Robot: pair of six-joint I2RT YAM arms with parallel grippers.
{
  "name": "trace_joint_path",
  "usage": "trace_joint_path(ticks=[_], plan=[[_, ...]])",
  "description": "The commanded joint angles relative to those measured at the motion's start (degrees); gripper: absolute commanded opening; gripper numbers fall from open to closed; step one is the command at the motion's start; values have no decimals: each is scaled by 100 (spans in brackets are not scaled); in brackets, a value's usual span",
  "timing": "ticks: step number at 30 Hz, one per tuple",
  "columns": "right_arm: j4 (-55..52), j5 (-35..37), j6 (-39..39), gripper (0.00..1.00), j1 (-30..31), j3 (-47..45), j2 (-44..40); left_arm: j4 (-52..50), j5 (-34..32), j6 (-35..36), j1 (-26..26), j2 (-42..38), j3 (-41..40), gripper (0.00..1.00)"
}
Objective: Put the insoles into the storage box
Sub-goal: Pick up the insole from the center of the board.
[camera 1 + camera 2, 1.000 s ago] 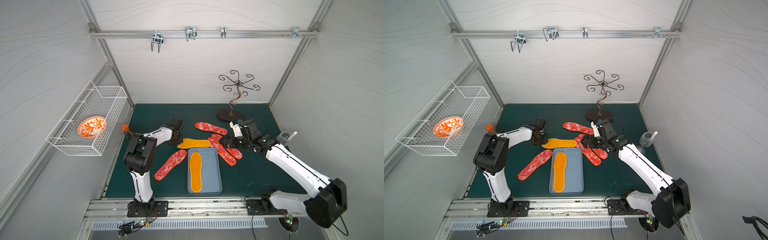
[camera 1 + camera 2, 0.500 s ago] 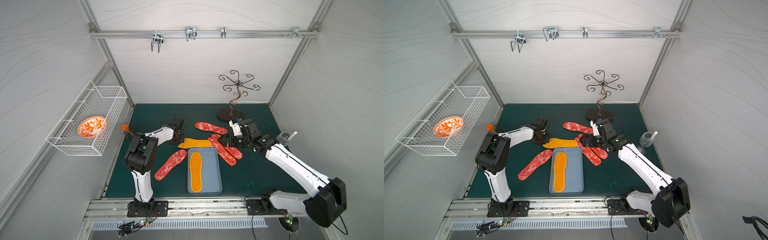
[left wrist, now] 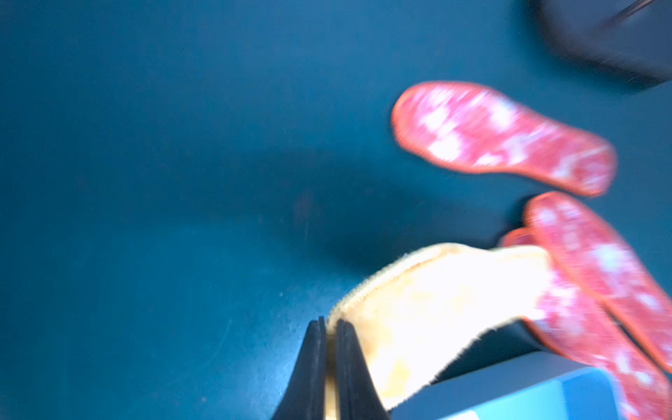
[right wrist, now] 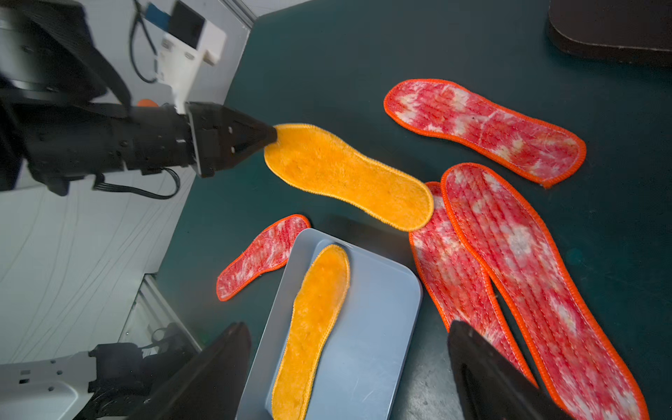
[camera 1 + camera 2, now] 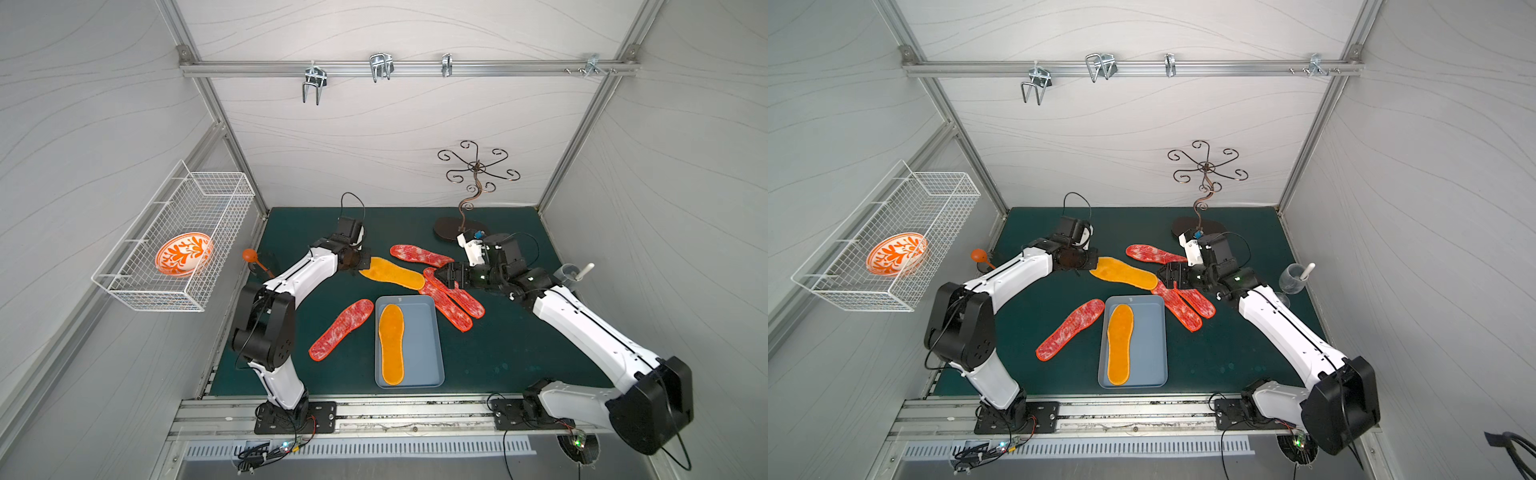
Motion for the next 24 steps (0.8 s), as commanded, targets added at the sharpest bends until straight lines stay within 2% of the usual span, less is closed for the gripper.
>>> trace_joint_path(ticks=[1, 6, 10, 14, 19, 24], plan=[[202, -523, -604, 89, -89, 362, 86, 59, 348, 827, 37, -431, 346, 0], [-19, -937, -1457, 88, -106, 981, 396, -271, 788, 2135, 23, -997, 580, 0], [-61, -1563, -1905, 86, -98, 1359, 647, -1119, 1463, 3127, -5, -1284, 1074, 0], [-66, -1998, -2234, 83, -31, 1555, 827, -1895, 1828, 3966, -127, -1504, 1396, 0], [-477, -2218, -2518, 78, 114, 1744, 1210, -2369, 1884, 4603, -369, -1777, 1530, 0], [-502, -2353, -2553, 71, 463, 1711, 1393, -2402, 1919, 4678, -567, -1981, 1448, 0]])
